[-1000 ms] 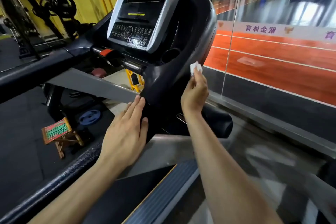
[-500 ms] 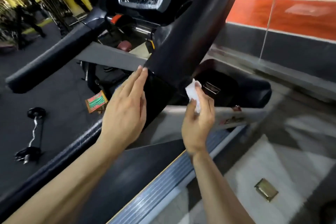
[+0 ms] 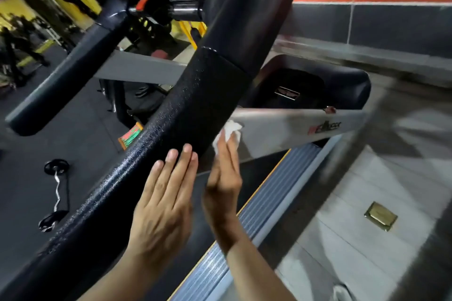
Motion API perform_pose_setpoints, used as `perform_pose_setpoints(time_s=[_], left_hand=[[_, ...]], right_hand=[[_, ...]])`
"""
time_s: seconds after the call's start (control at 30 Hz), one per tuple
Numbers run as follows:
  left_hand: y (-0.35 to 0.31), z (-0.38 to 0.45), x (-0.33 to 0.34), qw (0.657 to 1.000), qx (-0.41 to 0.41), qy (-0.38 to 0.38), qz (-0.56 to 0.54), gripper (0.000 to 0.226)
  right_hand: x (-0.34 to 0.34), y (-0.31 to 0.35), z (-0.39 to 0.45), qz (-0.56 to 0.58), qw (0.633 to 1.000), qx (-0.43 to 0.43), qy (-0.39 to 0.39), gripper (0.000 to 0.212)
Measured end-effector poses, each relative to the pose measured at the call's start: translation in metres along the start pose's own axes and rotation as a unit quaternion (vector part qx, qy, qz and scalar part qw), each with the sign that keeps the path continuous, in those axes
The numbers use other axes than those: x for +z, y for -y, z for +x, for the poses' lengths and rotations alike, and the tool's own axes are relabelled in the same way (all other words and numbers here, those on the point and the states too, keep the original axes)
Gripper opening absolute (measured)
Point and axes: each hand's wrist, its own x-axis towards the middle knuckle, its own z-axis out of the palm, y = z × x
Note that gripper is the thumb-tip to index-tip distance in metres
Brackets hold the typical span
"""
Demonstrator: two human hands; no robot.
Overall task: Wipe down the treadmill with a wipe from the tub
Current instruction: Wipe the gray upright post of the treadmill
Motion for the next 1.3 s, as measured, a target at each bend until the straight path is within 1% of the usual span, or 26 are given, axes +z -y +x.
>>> perform_pose_setpoints(time_s=[0.1, 0.13, 0.23, 0.27, 0.33, 0.37, 0.4, 0.43, 0.47, 0.5, 0.53, 0.57, 0.6, 0.67, 0.7, 0.73, 0.8, 0.87, 0.9, 0.93, 0.97, 1.07, 1.13, 1.17, 1.23, 1.3], left_hand=[[0.002, -0.004, 0.000, 0.999, 0.029, -0.007, 0.018, 0.070], [0.004, -0.005, 0.000, 0.999, 0.039, -0.011, 0.025, 0.068], [0.008, -0.006, -0.002, 0.998, 0.053, -0.002, 0.036, 0.070], [0.010, -0.007, -0.003, 0.998, 0.056, 0.002, 0.033, 0.073], [0.011, -0.008, -0.003, 0.997, 0.072, 0.005, 0.029, 0.074], [0.012, -0.008, -0.003, 0.996, 0.080, 0.001, 0.027, 0.070], [0.012, -0.008, -0.003, 0.996, 0.083, -0.003, 0.025, 0.066], [0.013, -0.008, -0.003, 0.996, 0.085, -0.007, 0.023, 0.063], [0.013, -0.008, -0.002, 0.996, 0.087, -0.007, 0.025, 0.061], [0.014, -0.008, -0.002, 0.995, 0.091, -0.005, 0.028, 0.062], [0.013, -0.008, -0.001, 0.995, 0.093, -0.004, 0.028, 0.065], [0.013, -0.008, -0.001, 0.995, 0.093, -0.004, 0.025, 0.069], [0.012, -0.008, 0.000, 0.996, 0.090, -0.003, 0.023, 0.073], [0.009, -0.008, 0.000, 0.996, 0.084, -0.004, 0.019, 0.078], [0.008, -0.007, 0.000, 0.997, 0.082, -0.006, 0.011, 0.079], [0.006, -0.007, 0.000, 0.997, 0.082, -0.007, -0.001, 0.078], [0.004, -0.007, 0.001, 0.995, 0.090, -0.011, -0.033, 0.075], [0.001, -0.005, 0.003, 0.992, 0.112, -0.013, -0.061, 0.071], [0.001, -0.004, 0.005, 0.989, 0.128, -0.007, -0.071, 0.071], [0.000, -0.003, 0.008, 0.987, 0.139, 0.000, -0.081, 0.072], [0.000, -0.003, 0.011, 0.986, 0.141, 0.005, -0.092, 0.073], [-0.011, -0.004, 0.028, 0.984, 0.143, 0.001, -0.105, 0.075], [-0.022, -0.004, 0.047, 0.985, 0.141, -0.016, -0.099, 0.069], [-0.026, -0.003, 0.058, 0.987, 0.129, -0.018, -0.097, 0.066], [-0.032, 0.001, 0.075, 0.991, 0.091, 0.000, -0.102, 0.062], [-0.037, 0.003, 0.084, 0.991, 0.063, 0.009, -0.115, 0.055]], right_hand=[[0.002, -0.014, -0.014, -0.028, 0.998, -0.057, 0.021, 0.043], [-0.003, -0.028, -0.005, -0.025, 0.998, -0.056, 0.005, 0.045], [-0.018, -0.057, 0.026, 0.003, 0.990, 0.084, -0.111, 0.056], [-0.015, -0.053, 0.025, 0.003, 0.987, 0.108, -0.120, 0.061], [0.007, -0.030, 0.000, 0.040, 0.993, 0.065, -0.089, 0.065], [0.020, -0.015, -0.020, 0.085, 0.993, 0.043, -0.073, 0.060], [0.031, 0.002, -0.039, 0.116, 0.990, 0.051, -0.056, 0.053], [0.036, 0.010, -0.054, 0.103, 0.992, 0.040, -0.061, 0.051], [0.038, 0.007, -0.066, 0.082, 0.995, -0.010, -0.057, 0.053], [0.033, 0.006, -0.069, 0.056, 0.996, -0.061, -0.026, 0.052], [0.029, -0.009, -0.067, 0.033, 0.996, -0.082, -0.024, 0.051], [0.024, -0.031, -0.060, 0.012, 0.996, -0.064, -0.055, 0.051], [0.022, -0.044, -0.047, 0.050, 0.994, 0.005, -0.092, 0.052], [0.015, -0.046, -0.027, 0.100, 0.968, 0.151, -0.172, 0.062], [0.018, -0.040, -0.024, 0.131, 0.961, 0.171, -0.176, 0.065], [0.022, -0.023, -0.028, 0.163, 0.963, 0.155, -0.150, 0.063], [0.035, 0.004, -0.052, 0.155, 0.982, 0.043, -0.100, 0.054], [0.037, 0.003, -0.062, 0.057, 0.994, -0.082, -0.046, 0.053], [0.032, -0.013, -0.053, 0.027, 0.994, -0.101, -0.023, 0.056], [0.025, -0.029, -0.037, 0.015, 0.997, -0.075, -0.019, 0.060], [0.014, -0.044, -0.019, 0.028, 0.999, -0.016, -0.038, 0.064], [-0.018, -0.083, 0.040, 0.085, 0.977, 0.142, -0.132, 0.065], [-0.026, -0.089, 0.060, 0.094, 0.970, 0.174, -0.138, 0.061], [-0.027, -0.081, 0.063, 0.090, 0.977, 0.148, -0.123, 0.061], [-0.029, -0.057, 0.060, 0.068, 0.996, 0.008, -0.059, 0.063], [-0.031, -0.039, 0.064, 0.057, 0.990, -0.124, 0.024, 0.057]])
